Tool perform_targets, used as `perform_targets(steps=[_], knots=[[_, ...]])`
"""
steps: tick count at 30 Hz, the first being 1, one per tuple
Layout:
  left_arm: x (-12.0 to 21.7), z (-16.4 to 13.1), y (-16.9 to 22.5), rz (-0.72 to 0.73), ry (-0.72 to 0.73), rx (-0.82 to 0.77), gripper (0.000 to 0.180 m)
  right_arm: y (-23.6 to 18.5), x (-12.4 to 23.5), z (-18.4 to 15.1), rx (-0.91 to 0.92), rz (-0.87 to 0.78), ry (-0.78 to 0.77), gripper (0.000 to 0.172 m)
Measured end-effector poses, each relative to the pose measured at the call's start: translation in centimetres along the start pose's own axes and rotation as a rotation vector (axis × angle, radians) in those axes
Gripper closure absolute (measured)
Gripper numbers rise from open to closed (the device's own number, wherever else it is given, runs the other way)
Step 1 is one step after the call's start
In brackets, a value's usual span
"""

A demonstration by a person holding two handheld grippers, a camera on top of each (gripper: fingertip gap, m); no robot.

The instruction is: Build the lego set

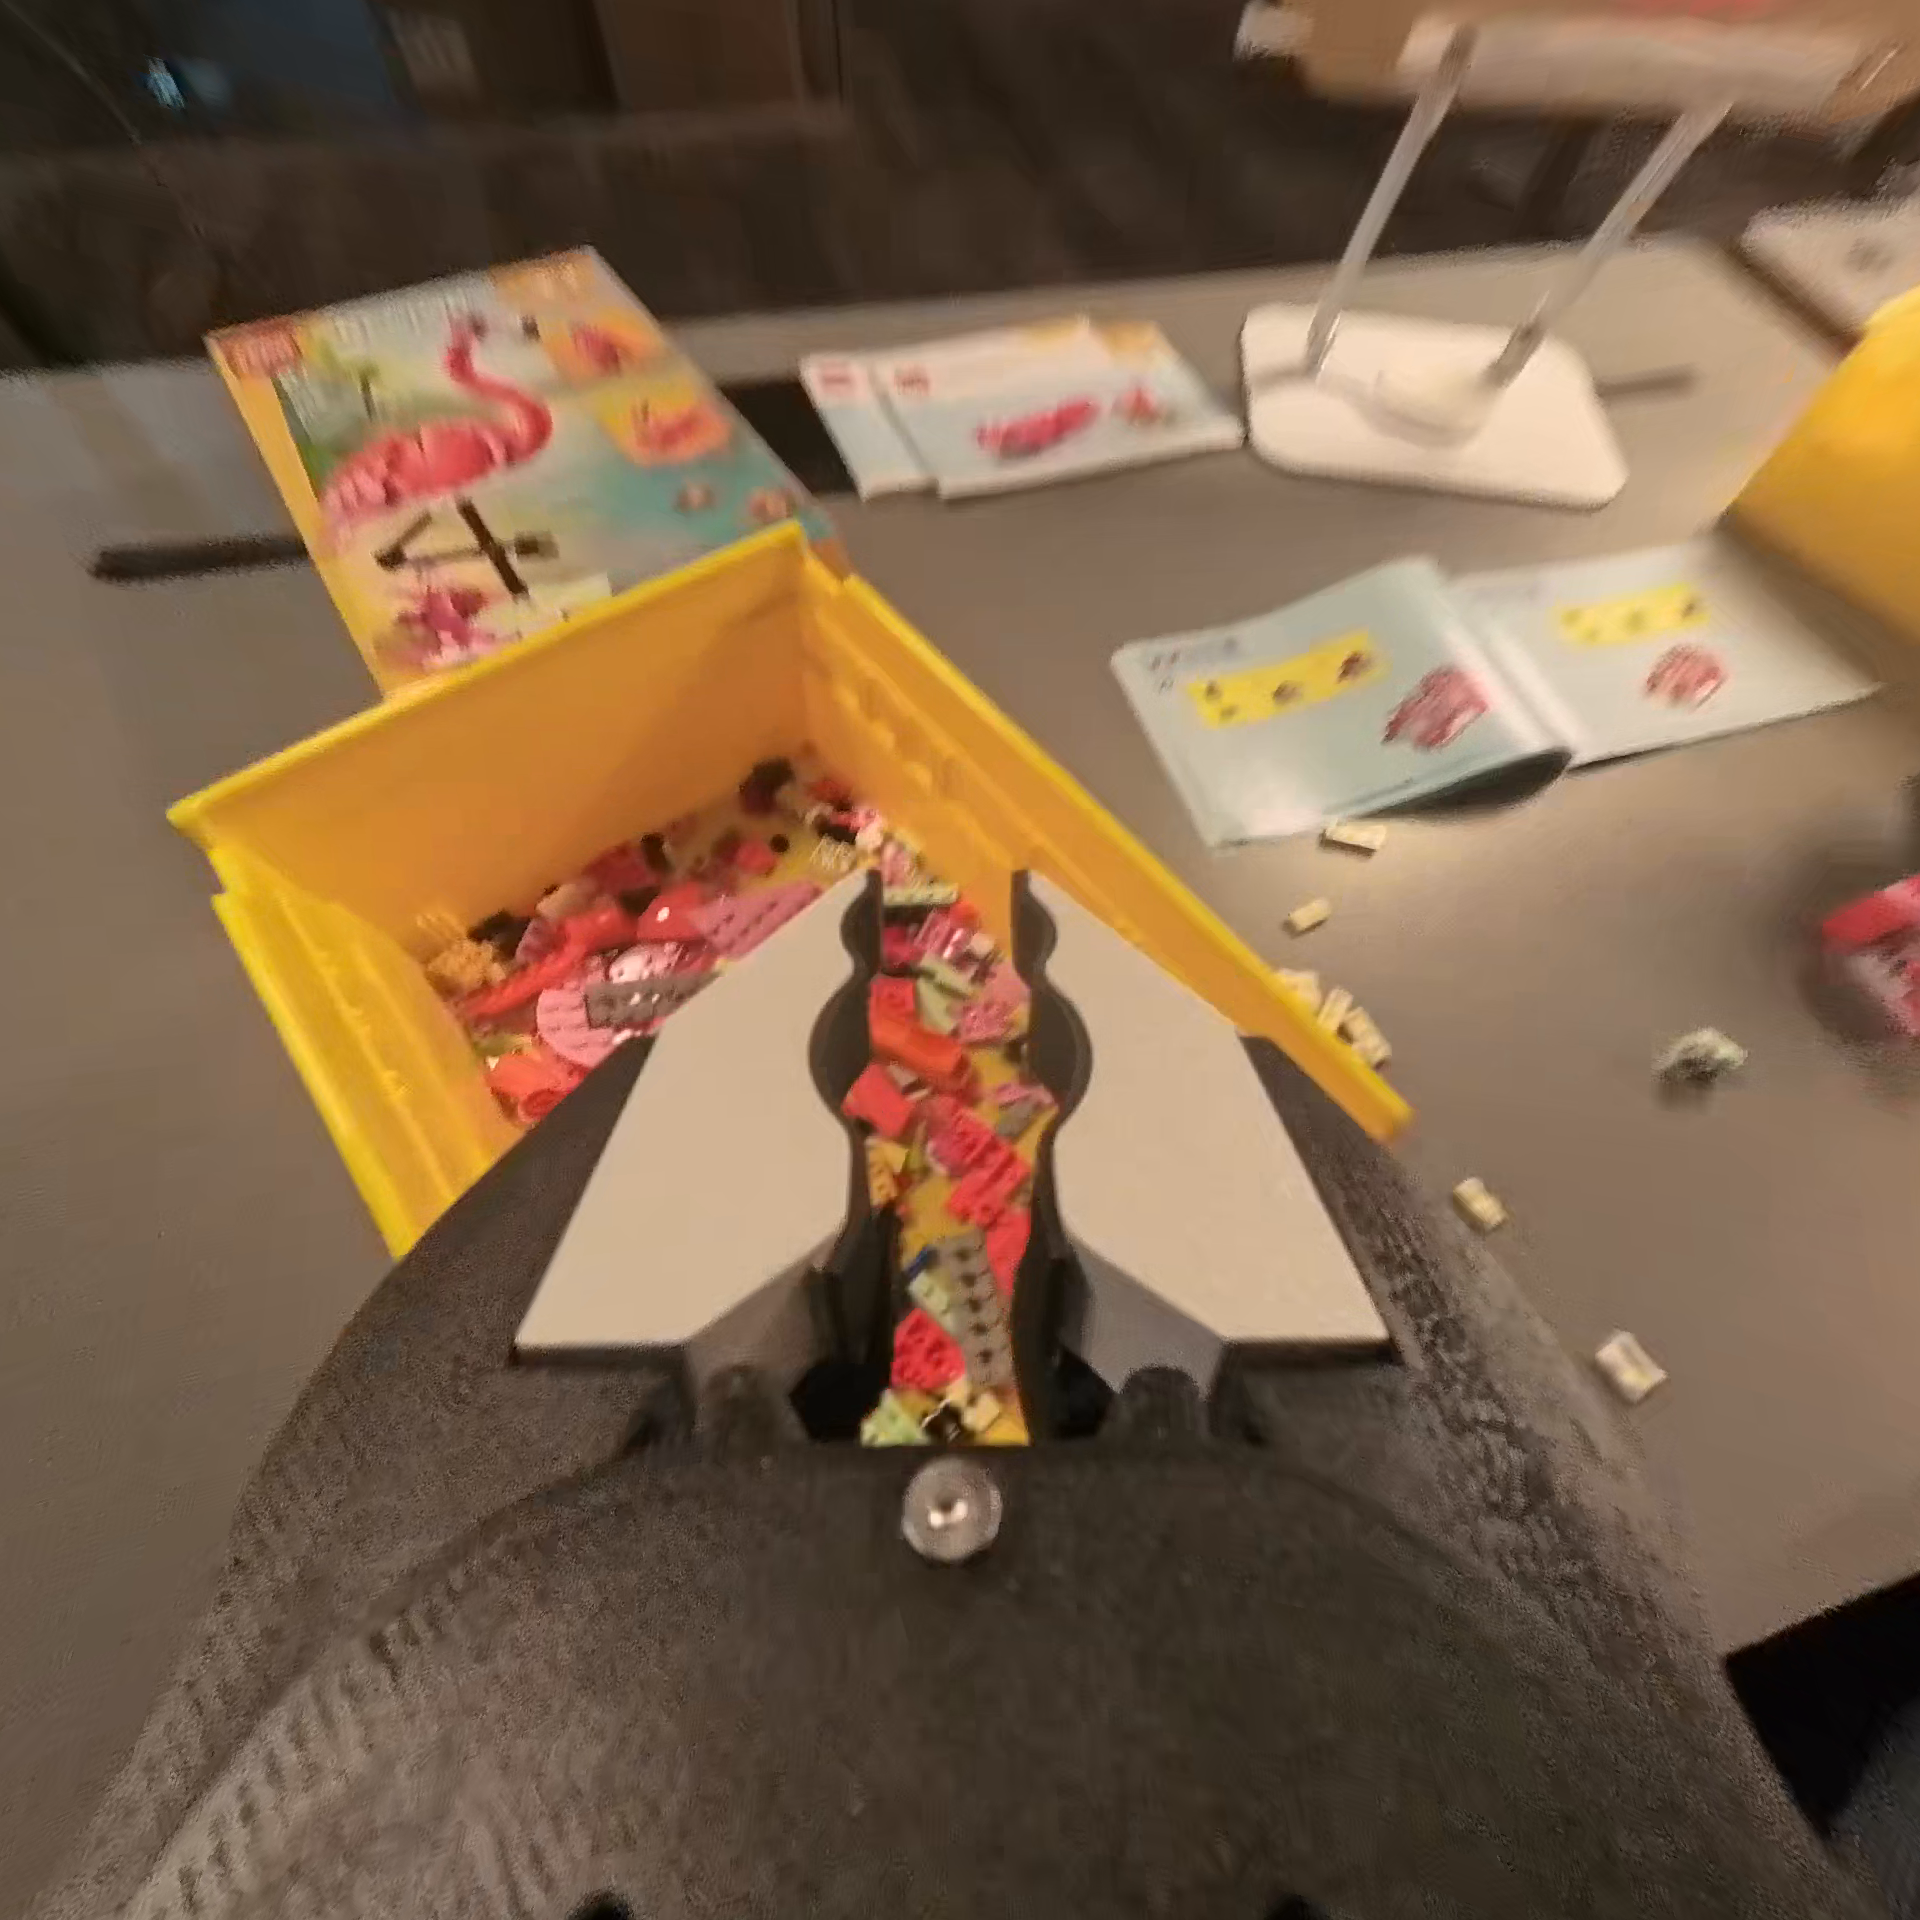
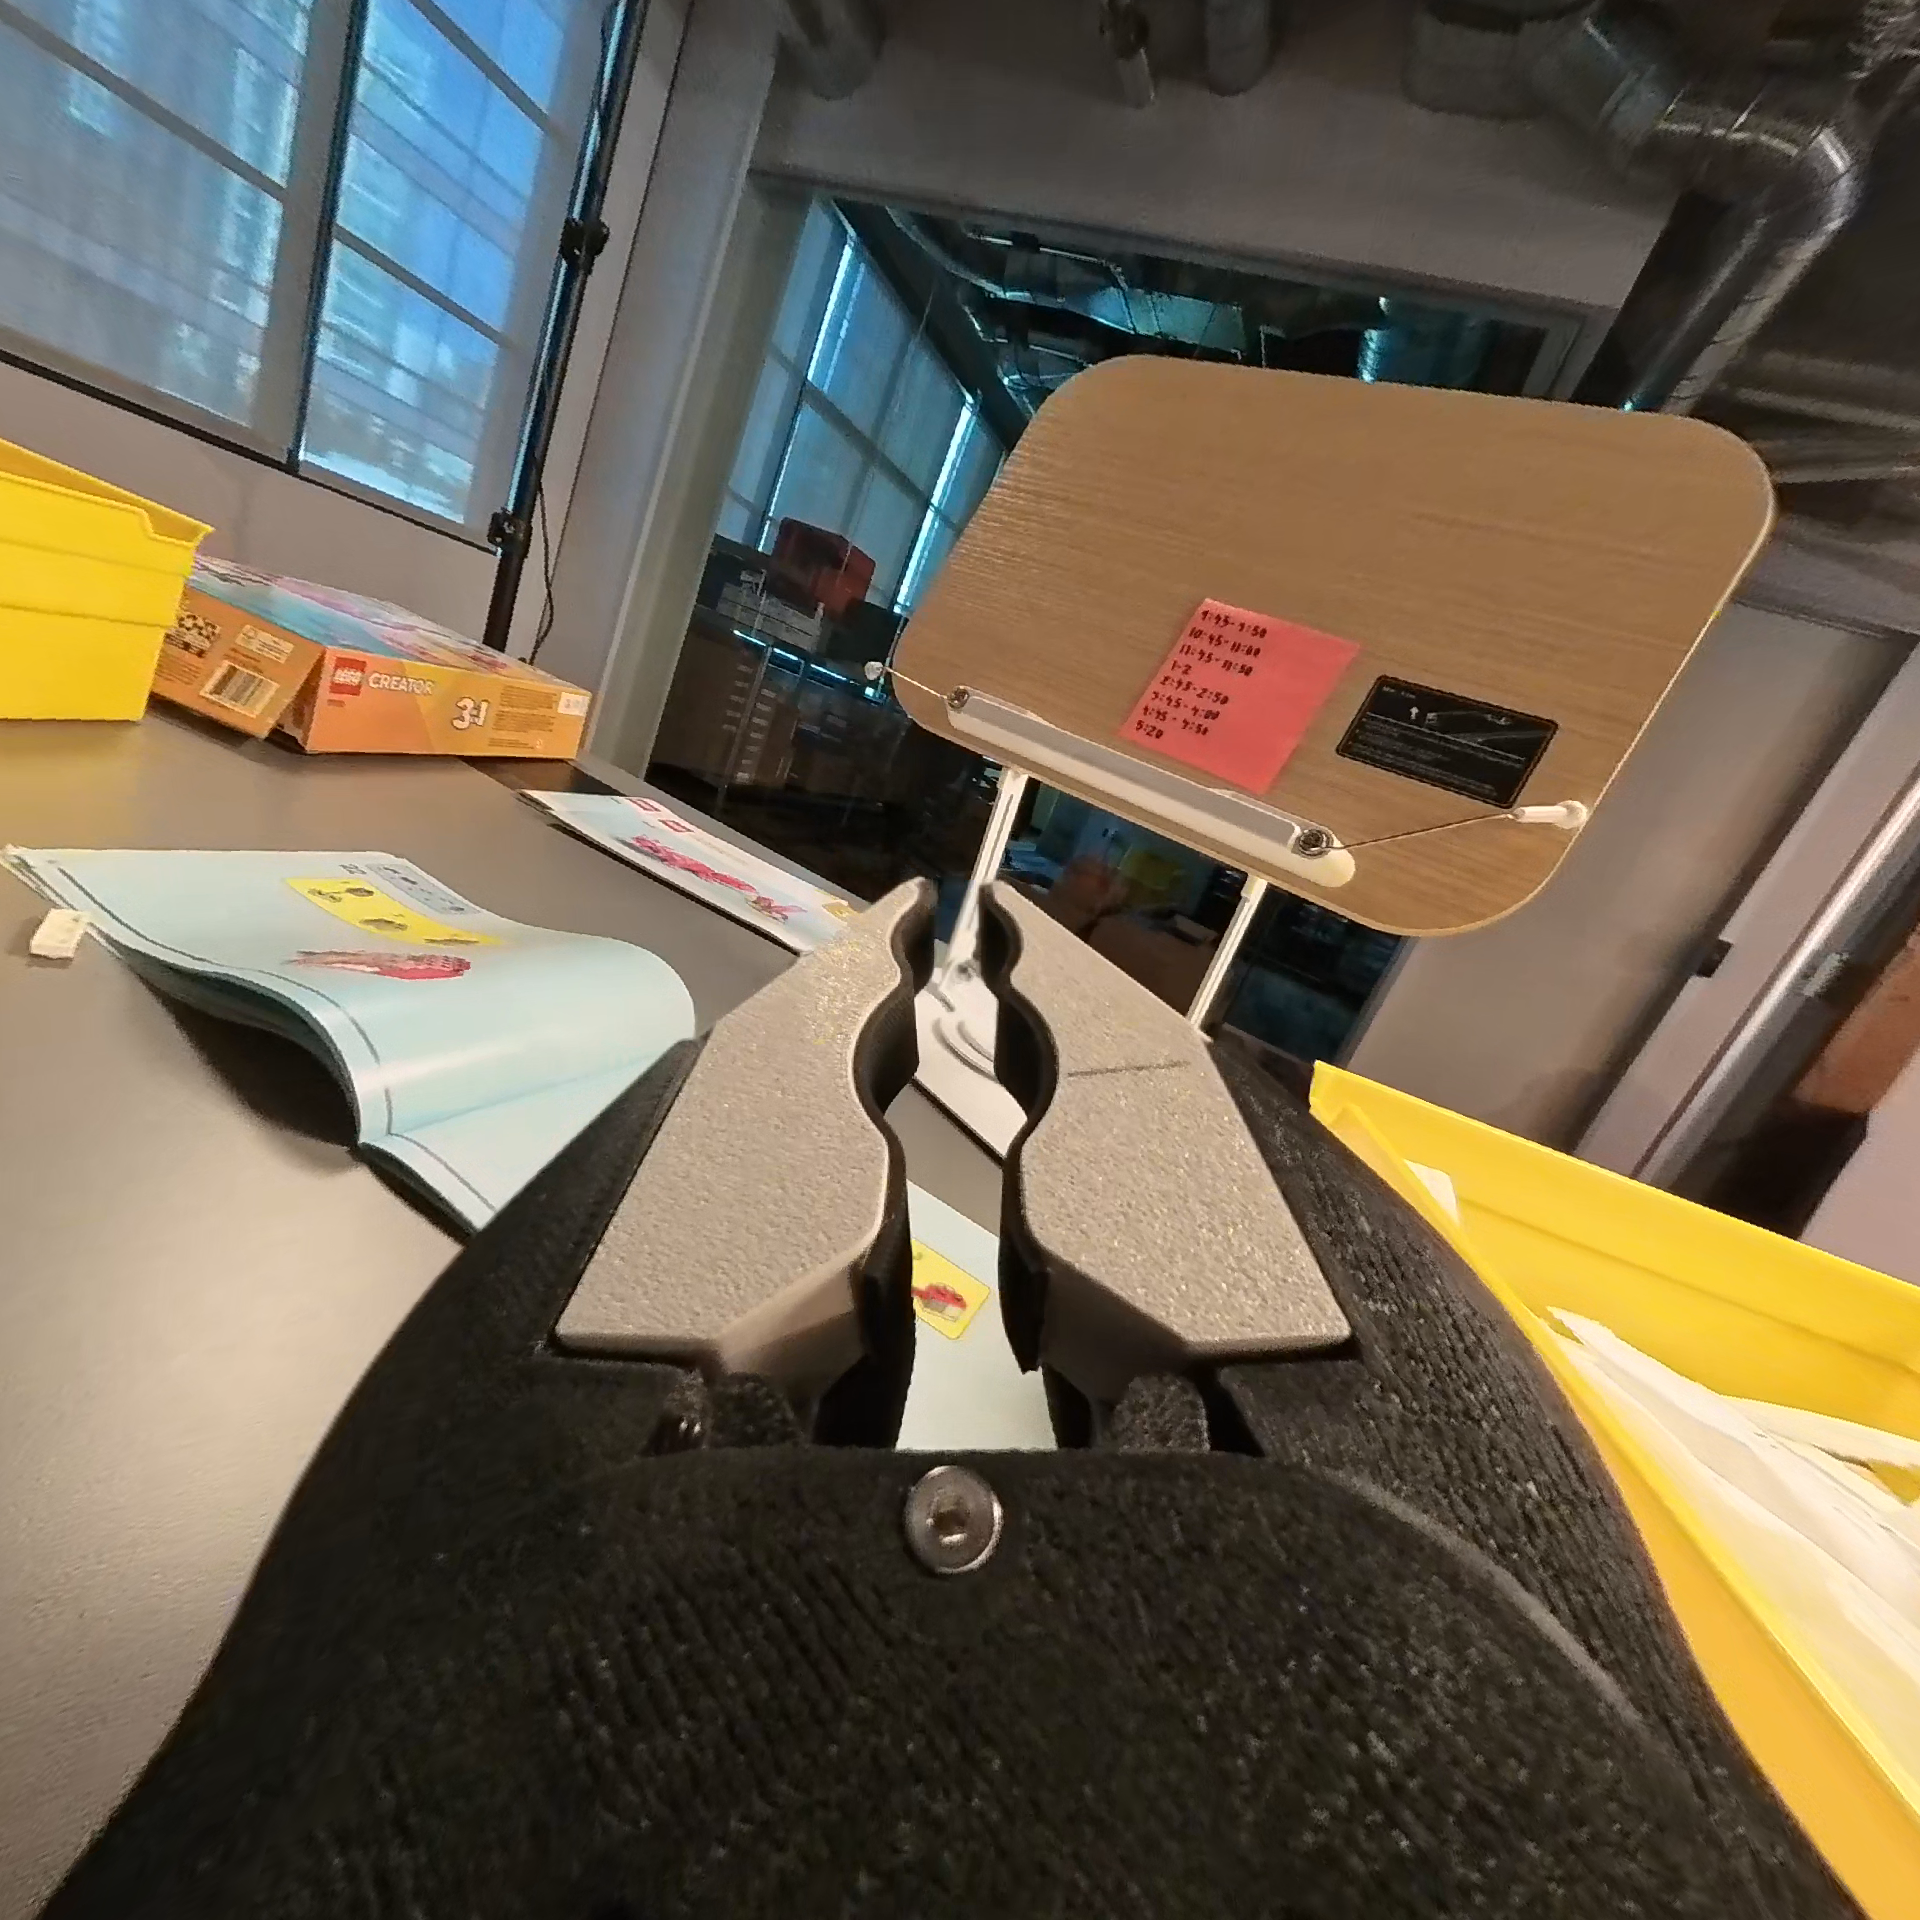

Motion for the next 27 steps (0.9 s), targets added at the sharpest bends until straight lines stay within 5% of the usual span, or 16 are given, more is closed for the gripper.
perform_targets(steps=[4, 15, 24, 27], knots=[[-3.8, -1.3, -1.4, -0.037, -0.176, -0.023, 0.162, -0.1, -0.2, -0.3, 0.021, -0.003, -0.021, 0.166], [-12.7, -2.8, -4.6, -0.148, -0.375, 0.037, 0.174, -0.3, -0.7, -1.4, 0.049, -0.002, -0.083, 0.166], [-13.4, -4.6, -5.3, -0.147, -0.555, -0.054, 0.177, 1.7, -0.3, -1.7, -0.095, -0.067, -0.063, 0.166], [-11.3, -6.9, -3.5, -0.240, -0.736, -0.026, 0.180, 1.3, -0.4, -1.6, -0.067, -0.054, -0.069, 0.167]])
Point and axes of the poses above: each gripper's, where its closed fingertips meet, x back along the fingers, z out of its top, y = z × x across the jaws, the point moved 1 cm from there along x, back along the fingers, and after that the axes turned 8 degrees about x, right-handed, at the moved point
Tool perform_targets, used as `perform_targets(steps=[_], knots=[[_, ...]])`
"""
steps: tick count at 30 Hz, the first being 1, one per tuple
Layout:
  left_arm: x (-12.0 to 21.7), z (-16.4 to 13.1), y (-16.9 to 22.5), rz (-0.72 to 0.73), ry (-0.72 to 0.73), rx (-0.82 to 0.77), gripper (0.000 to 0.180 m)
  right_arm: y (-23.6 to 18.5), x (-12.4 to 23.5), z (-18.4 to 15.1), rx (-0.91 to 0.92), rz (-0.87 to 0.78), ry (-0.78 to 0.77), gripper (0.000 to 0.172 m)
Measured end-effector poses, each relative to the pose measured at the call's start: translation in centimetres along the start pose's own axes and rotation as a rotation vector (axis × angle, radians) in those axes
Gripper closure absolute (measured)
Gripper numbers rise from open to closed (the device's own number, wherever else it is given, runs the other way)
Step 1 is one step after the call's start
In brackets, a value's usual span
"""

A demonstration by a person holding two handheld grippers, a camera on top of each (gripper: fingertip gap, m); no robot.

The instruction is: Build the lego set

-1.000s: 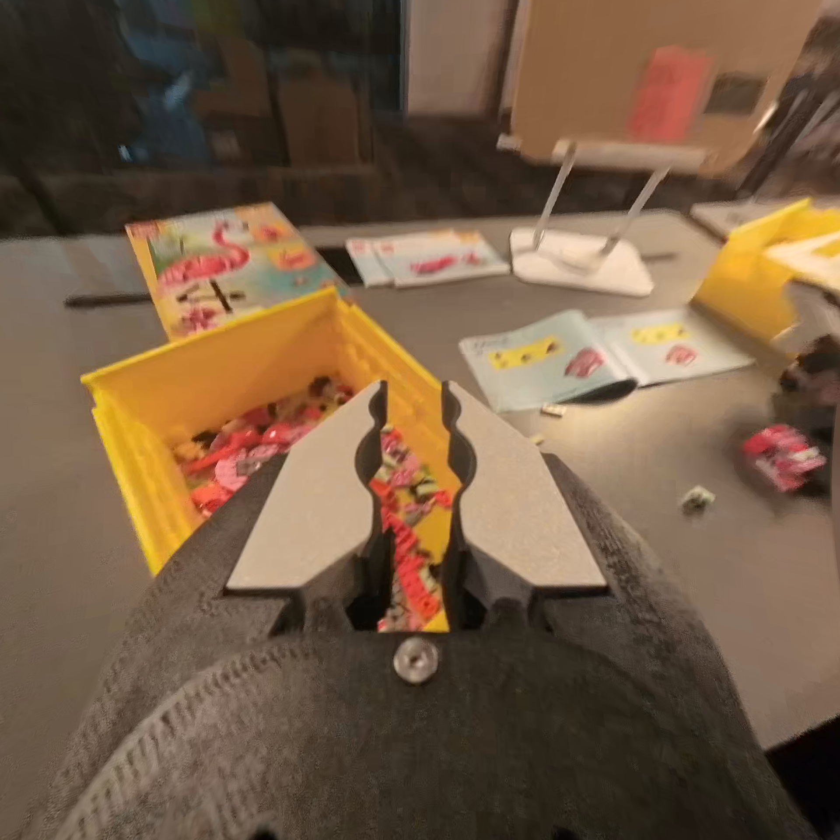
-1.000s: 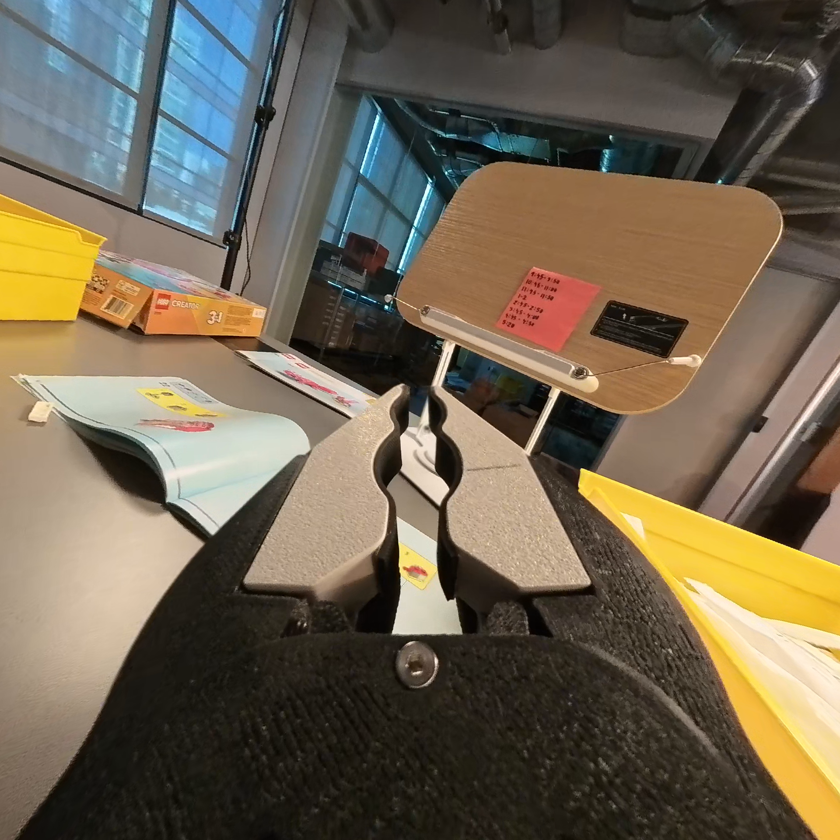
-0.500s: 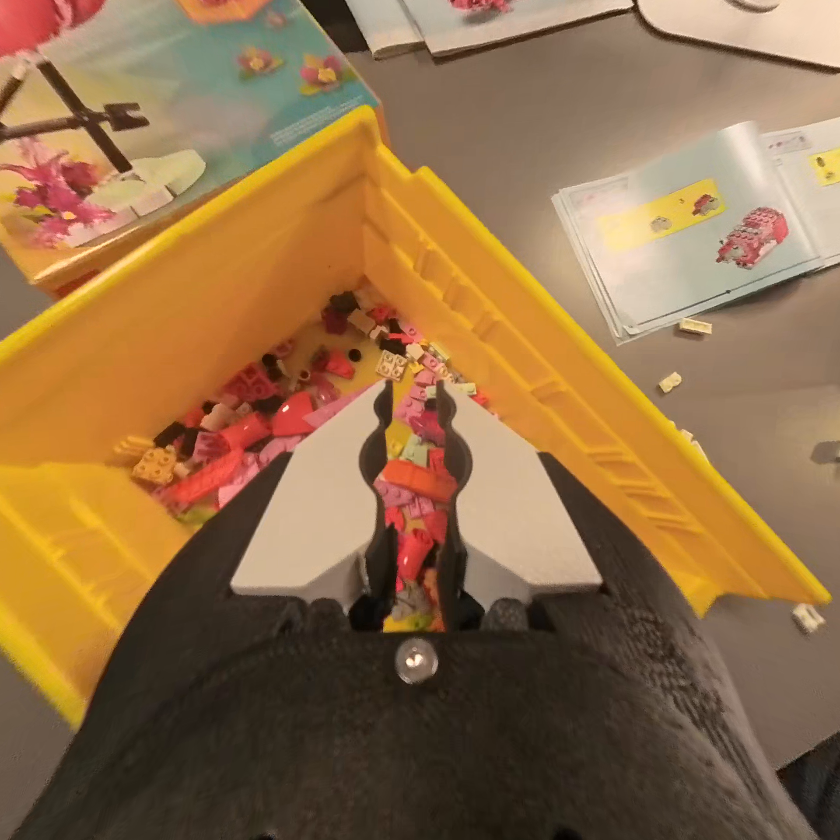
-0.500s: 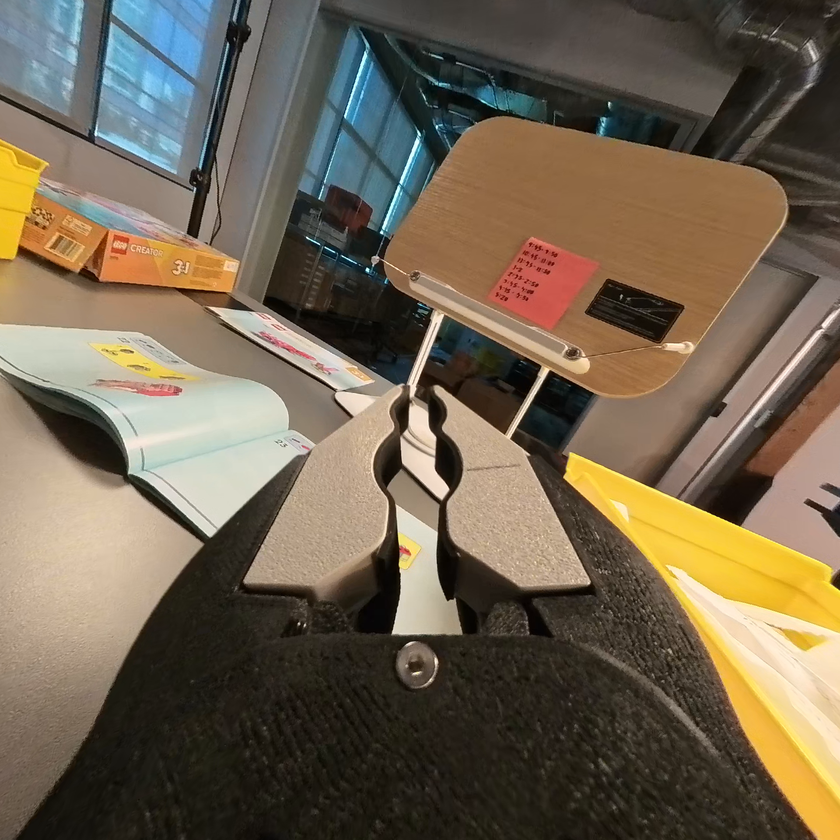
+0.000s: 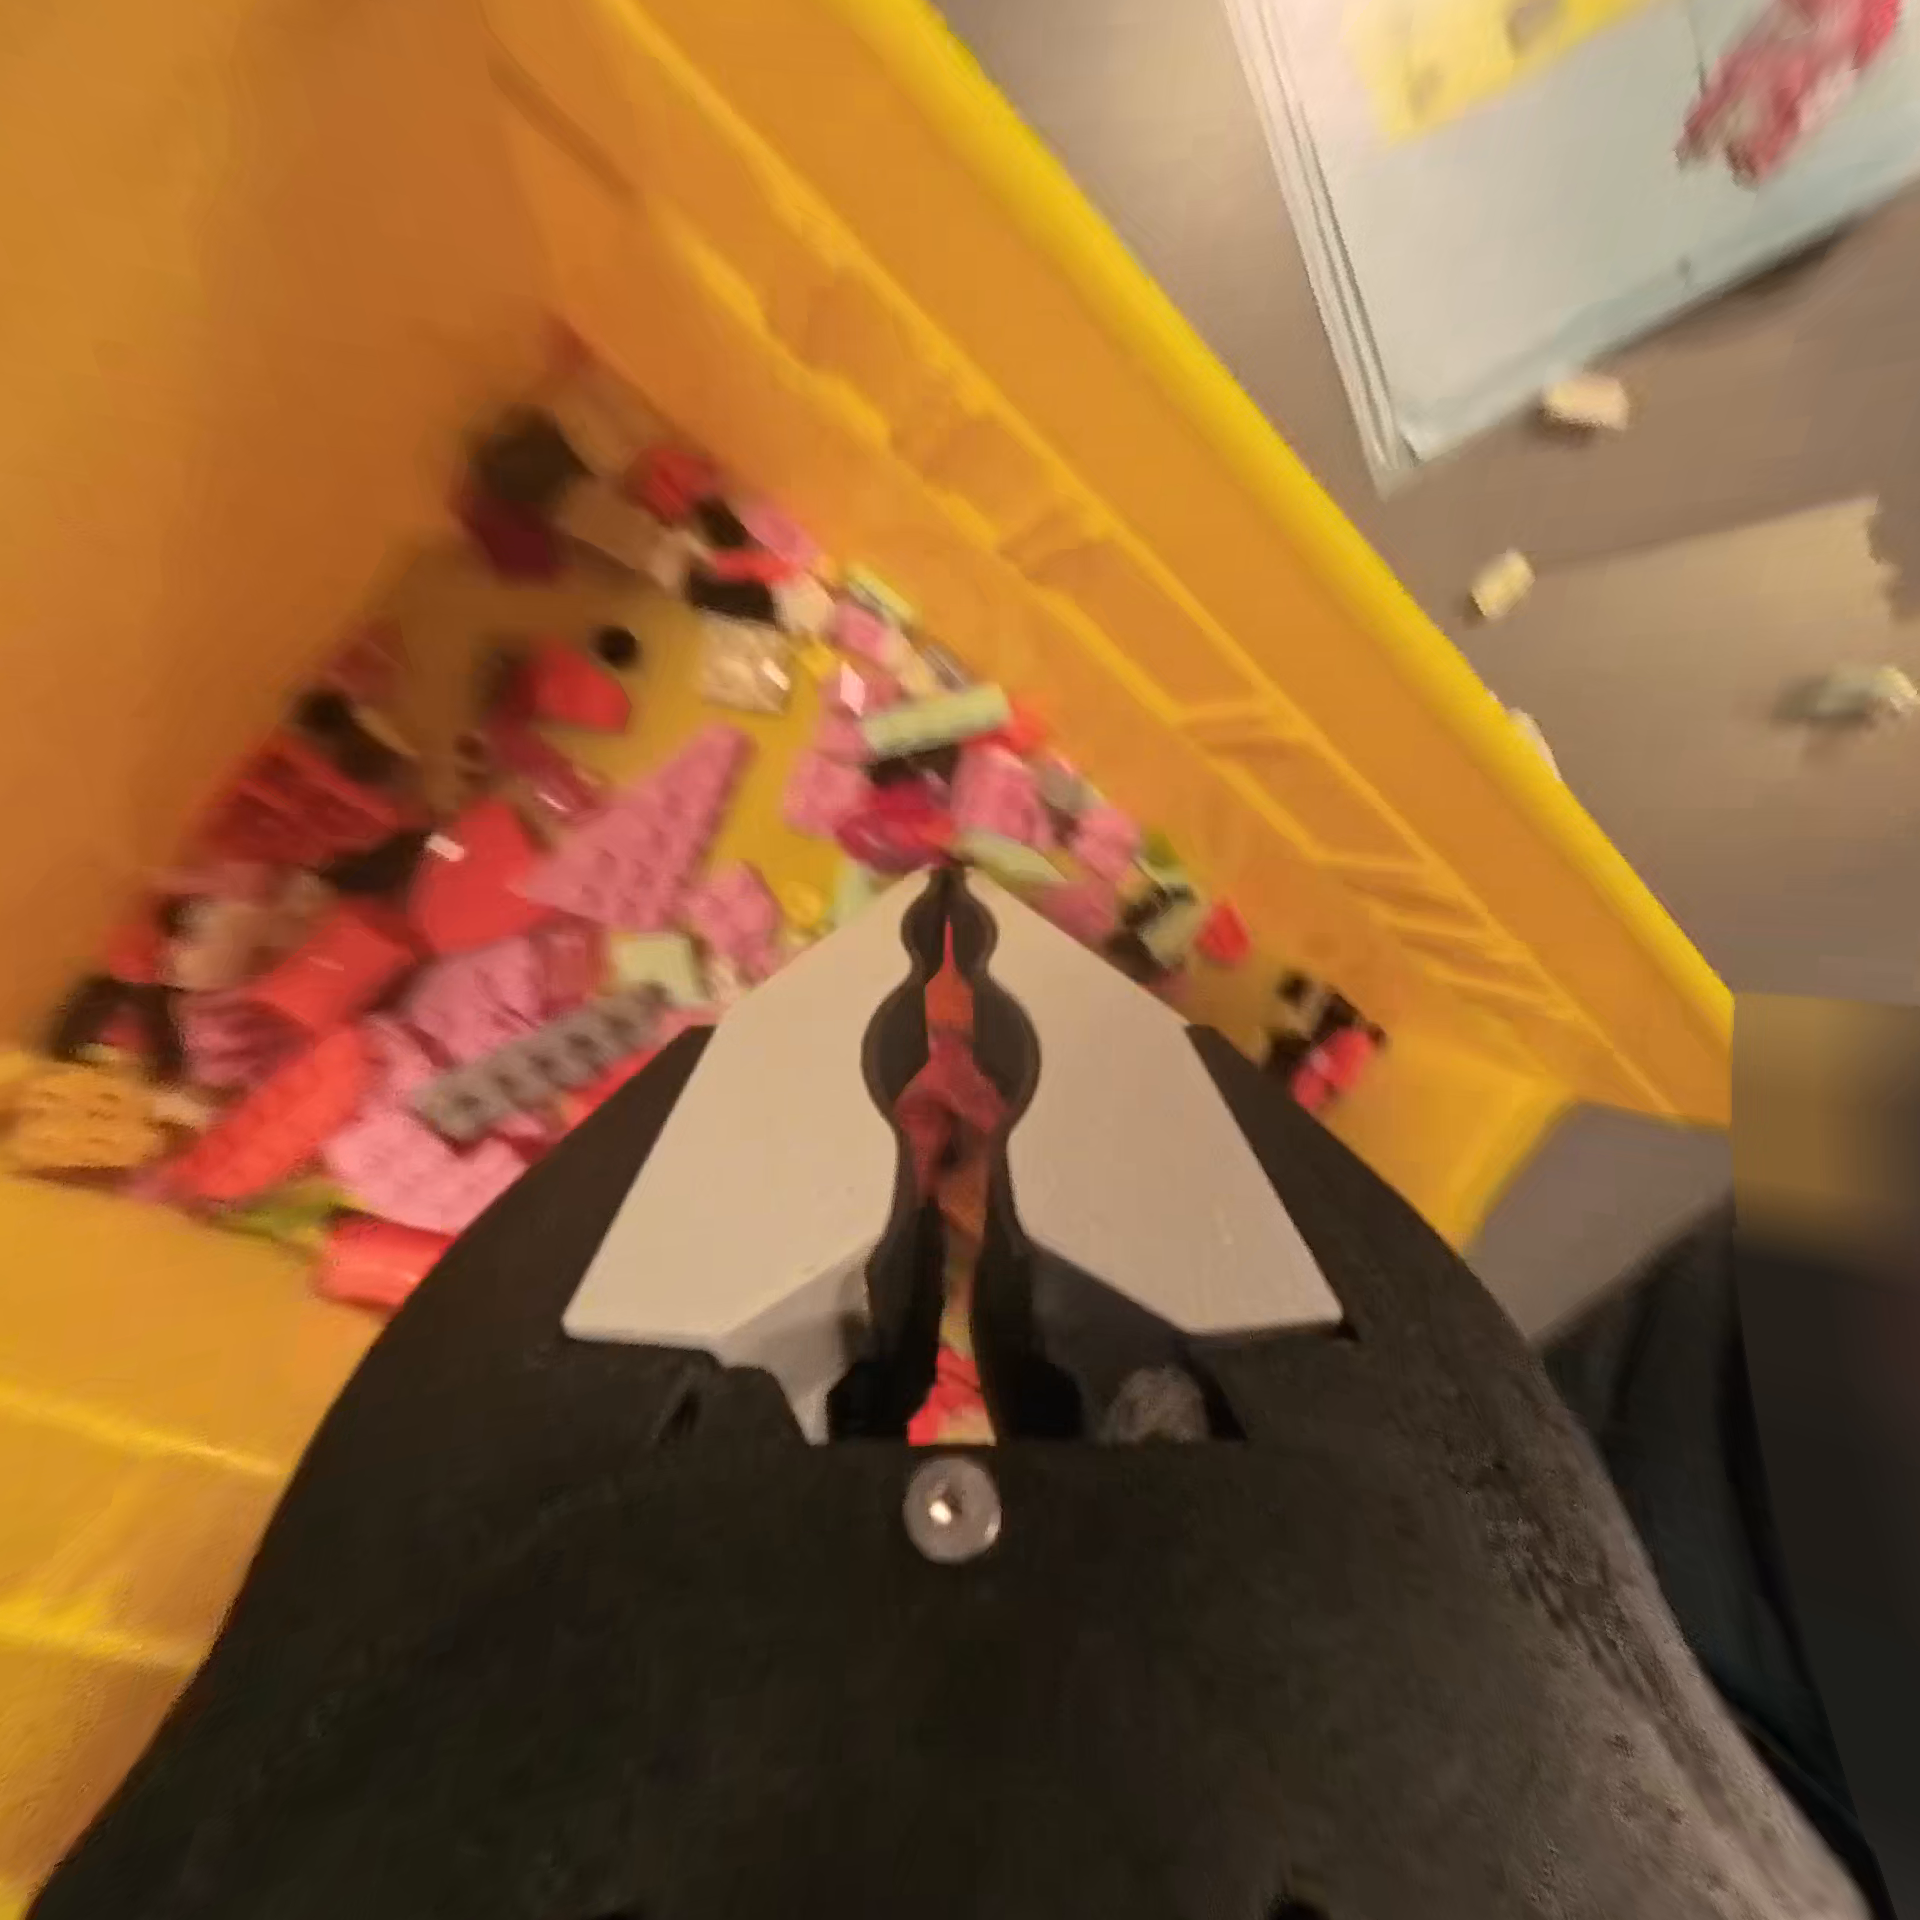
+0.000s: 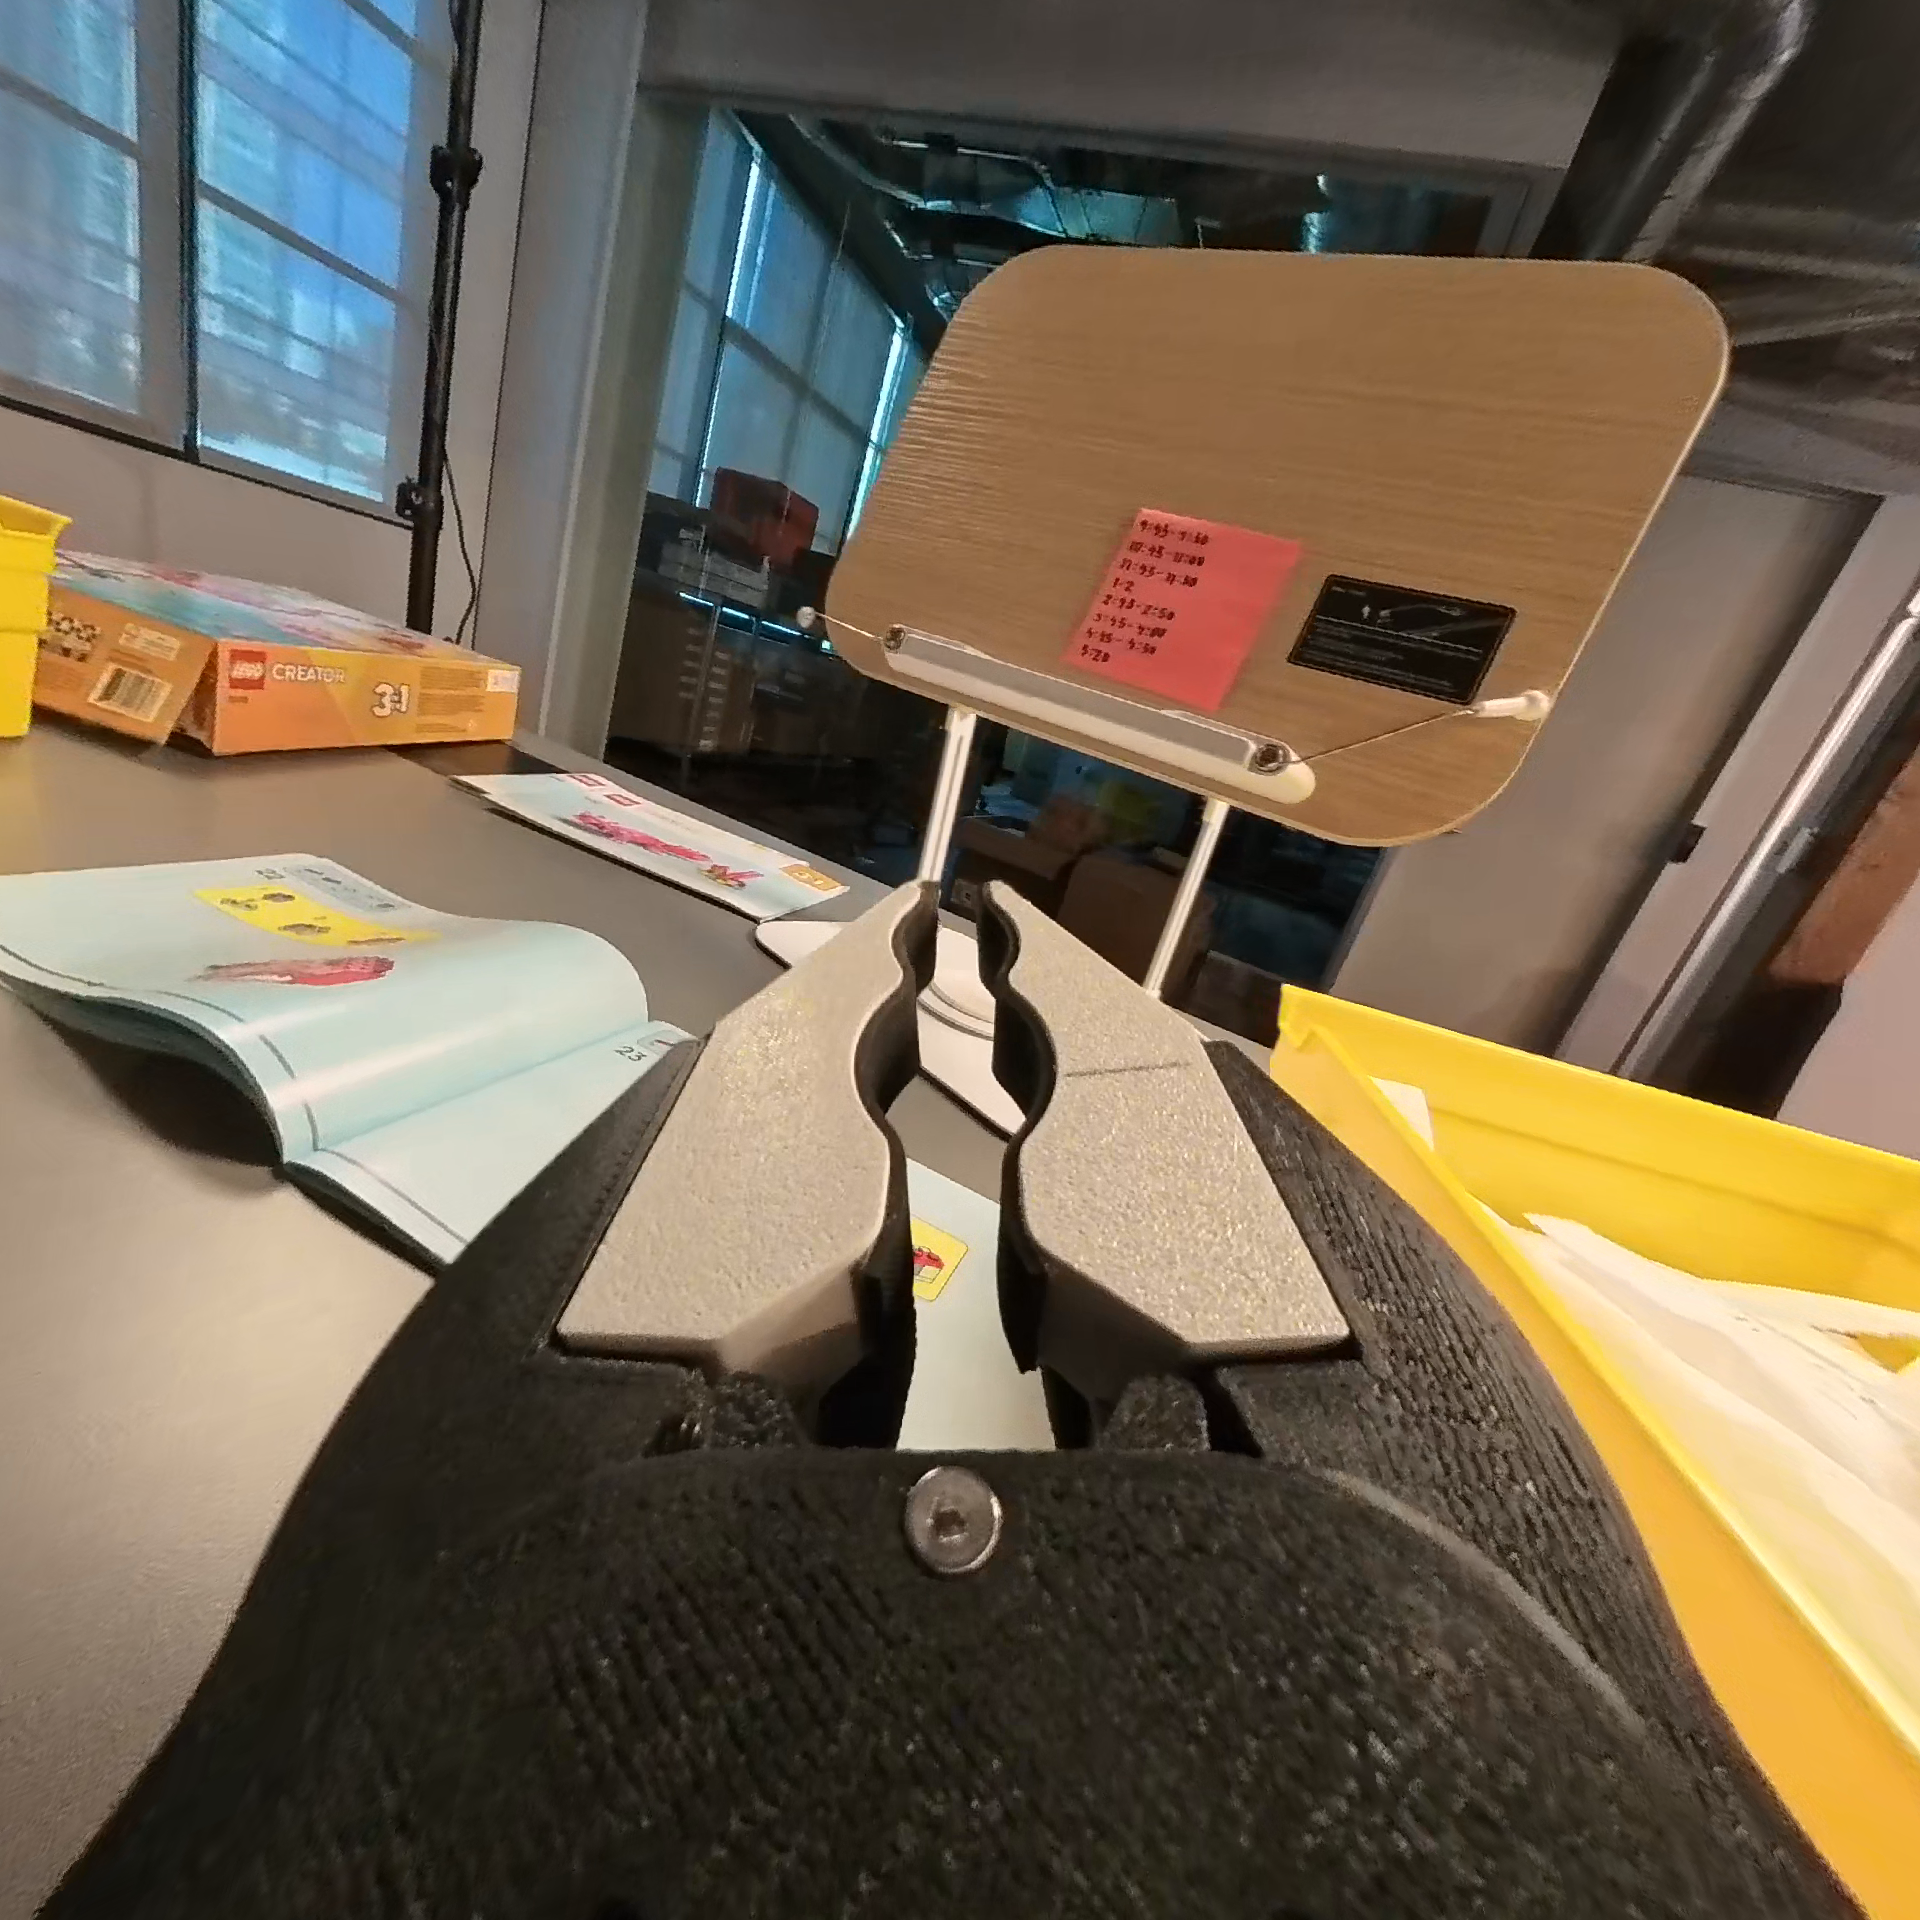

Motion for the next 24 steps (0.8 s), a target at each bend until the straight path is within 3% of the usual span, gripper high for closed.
perform_targets(steps=[2, 6, 10, 16, 24], knots=[[-0.3, -2.3, 1.3, -0.039, -0.110, -0.001, 0.180, -0.1, 0.0, 0.0, 0.006, 0.003, -0.001, 0.167], [-0.3, -5.3, 2.3, 0.025, -0.195, -0.066, 0.176, 0.0, 0.0, 0.0, -0.011, 0.004, 0.005, 0.167], [-0.6, -6.0, 5.0, -0.069, -0.171, -0.075, 0.171, -0.1, 0.0, 0.0, -0.008, 0.007, 0.005, 0.167], [-2.4, -5.8, 6.6, -0.072, -0.148, -0.141, 0.165, -0.5, -0.1, 0.1, 0.013, 0.024, 0.004, 0.167], [-1.3, -9.7, 3.3, 0.139, -0.386, -0.020, 0.174, -0.8, -0.1, 0.1, 0.023, 0.038, 0.005, 0.167]])
Point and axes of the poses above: each gripper's, where its closed fingertips meet, x back along the fingers, z out of its top, y = z × x across the jaws, the point moved 1 cm from there along x, back along the fingers, and after that the axes turned 8 degrees about x, right-handed, at the moved point
